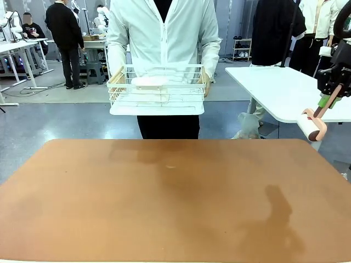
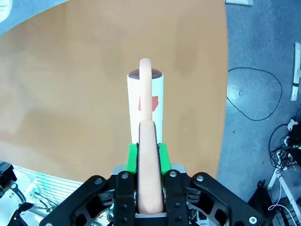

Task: Clean the table.
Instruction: Place the Lint Roller down when the Dish drying rack is positioned in the middle of the table.

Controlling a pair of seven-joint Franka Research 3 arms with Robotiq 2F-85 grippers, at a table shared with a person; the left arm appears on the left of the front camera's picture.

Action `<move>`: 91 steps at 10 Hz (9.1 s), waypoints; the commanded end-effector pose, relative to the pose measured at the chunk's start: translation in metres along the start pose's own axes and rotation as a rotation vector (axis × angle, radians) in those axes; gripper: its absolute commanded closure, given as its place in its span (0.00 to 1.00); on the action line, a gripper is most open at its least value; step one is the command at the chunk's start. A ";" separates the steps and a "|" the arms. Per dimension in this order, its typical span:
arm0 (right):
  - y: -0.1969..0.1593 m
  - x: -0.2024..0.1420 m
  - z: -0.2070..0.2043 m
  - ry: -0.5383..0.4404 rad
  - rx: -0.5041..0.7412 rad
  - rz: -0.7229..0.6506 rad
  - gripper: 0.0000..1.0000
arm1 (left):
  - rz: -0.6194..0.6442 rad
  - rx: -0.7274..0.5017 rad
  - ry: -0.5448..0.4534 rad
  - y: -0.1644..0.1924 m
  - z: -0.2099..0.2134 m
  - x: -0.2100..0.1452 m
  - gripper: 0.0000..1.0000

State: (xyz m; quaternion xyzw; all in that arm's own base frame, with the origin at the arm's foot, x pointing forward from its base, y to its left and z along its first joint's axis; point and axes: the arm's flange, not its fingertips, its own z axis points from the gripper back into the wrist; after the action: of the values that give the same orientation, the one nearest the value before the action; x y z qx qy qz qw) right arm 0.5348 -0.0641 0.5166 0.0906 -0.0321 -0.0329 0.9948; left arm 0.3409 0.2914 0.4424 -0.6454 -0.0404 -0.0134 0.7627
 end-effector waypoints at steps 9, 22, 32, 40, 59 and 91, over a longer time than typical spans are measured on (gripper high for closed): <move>0.001 -0.003 0.002 -0.012 -0.001 0.002 0.79 | 0.007 0.005 0.002 -0.004 0.002 -0.005 0.00; 0.001 -0.003 0.002 -0.012 -0.001 0.002 0.79 | 0.007 0.005 0.002 -0.004 0.002 -0.005 0.00; 0.001 -0.003 0.002 -0.012 -0.001 0.002 0.79 | 0.007 0.005 0.002 -0.004 0.002 -0.005 0.00; 0.000 0.000 0.000 0.000 0.000 0.000 0.79 | 0.007 0.005 0.002 -0.004 0.002 -0.005 0.00; 0.031 0.014 -0.115 -0.388 0.340 -1.325 0.79 | 0.007 0.005 0.002 -0.004 0.002 -0.005 0.00; -0.008 -0.059 -0.158 -0.241 0.143 -1.338 0.00 | 0.007 0.005 0.002 -0.004 0.002 -0.005 0.00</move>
State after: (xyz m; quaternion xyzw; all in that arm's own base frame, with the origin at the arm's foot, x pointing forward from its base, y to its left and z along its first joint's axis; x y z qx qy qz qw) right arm 0.4877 -0.0418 0.3569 0.1502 -0.0766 -0.6498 0.7412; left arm 0.3410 0.2914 0.4424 -0.6454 -0.0403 -0.0135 0.7626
